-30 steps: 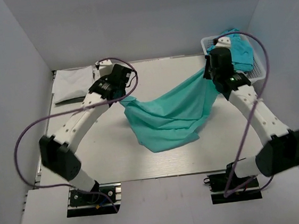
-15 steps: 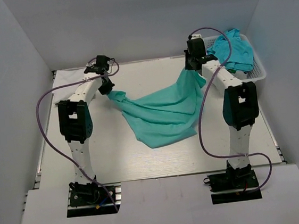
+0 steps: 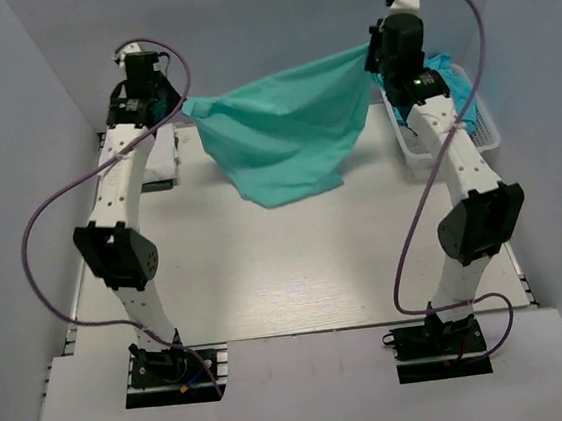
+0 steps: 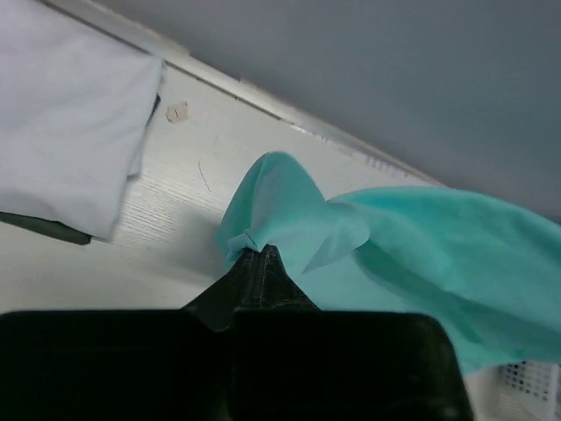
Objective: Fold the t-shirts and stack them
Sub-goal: Flatten out the tshirt
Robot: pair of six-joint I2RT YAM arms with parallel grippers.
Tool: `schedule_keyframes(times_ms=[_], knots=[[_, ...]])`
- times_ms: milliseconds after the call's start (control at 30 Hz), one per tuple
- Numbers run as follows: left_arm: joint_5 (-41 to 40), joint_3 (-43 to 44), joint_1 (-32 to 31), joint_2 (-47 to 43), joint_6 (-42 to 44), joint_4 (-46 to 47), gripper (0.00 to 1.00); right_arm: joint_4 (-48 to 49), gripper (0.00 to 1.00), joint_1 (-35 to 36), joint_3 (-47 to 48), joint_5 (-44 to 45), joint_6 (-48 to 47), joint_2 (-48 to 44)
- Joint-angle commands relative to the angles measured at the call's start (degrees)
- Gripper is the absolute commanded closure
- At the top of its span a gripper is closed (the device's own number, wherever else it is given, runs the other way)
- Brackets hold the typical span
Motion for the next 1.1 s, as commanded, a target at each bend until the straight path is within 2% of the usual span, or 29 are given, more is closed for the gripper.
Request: schedule_keyframes(times_ms=[0, 133, 400, 667, 733, 867, 967, 1067], knots=[[-2.3, -3.1, 0.6, -13.7, 2.8, 3.5, 1.00, 2.6, 1.00, -0.7, 1.2, 2.9, -0.7, -8.4], [-3.5, -5.6, 0.6, -20.4, 3.6, 3.4, 1.00, 4.8, 1.00, -0.6, -4.2, 1.8, 0.1, -15.6], [-4.3, -10.3, 0.6, -34.6, 4.7, 3.9, 1.00, 5.1, 1.00, -0.4, -9.0, 1.6, -0.7, -28.5], [-4.5, -12.3, 0.6, -46.9, 4.7, 4.5, 1.00, 5.2, 1.00, -0.3, -20.2, -0.3, -0.9, -43.4], [-5.3, -12.8, 0.6, -48.0, 5.2, 5.0, 1.00, 5.2, 1.00, -0.5, -22.4, -0.4, -0.5, -46.2], [-6.4, -14.0, 0.1, -46.1, 5.2, 5.0, 1.00, 1.6, 1.00, -0.3, -25.4, -0.5, 2.2, -45.6], [-7.8, -17.4, 0.6, -41.6, 3.9, 5.6, 1.00, 2.4, 1.00, -0.4, -31.4, -2.6, 5.8, -44.2], [-9.0, -20.2, 0.6, -34.5, 2.5, 4.9, 1.00, 3.4, 1.00, -0.5, -37.6, -5.4, 10.1, -39.0]])
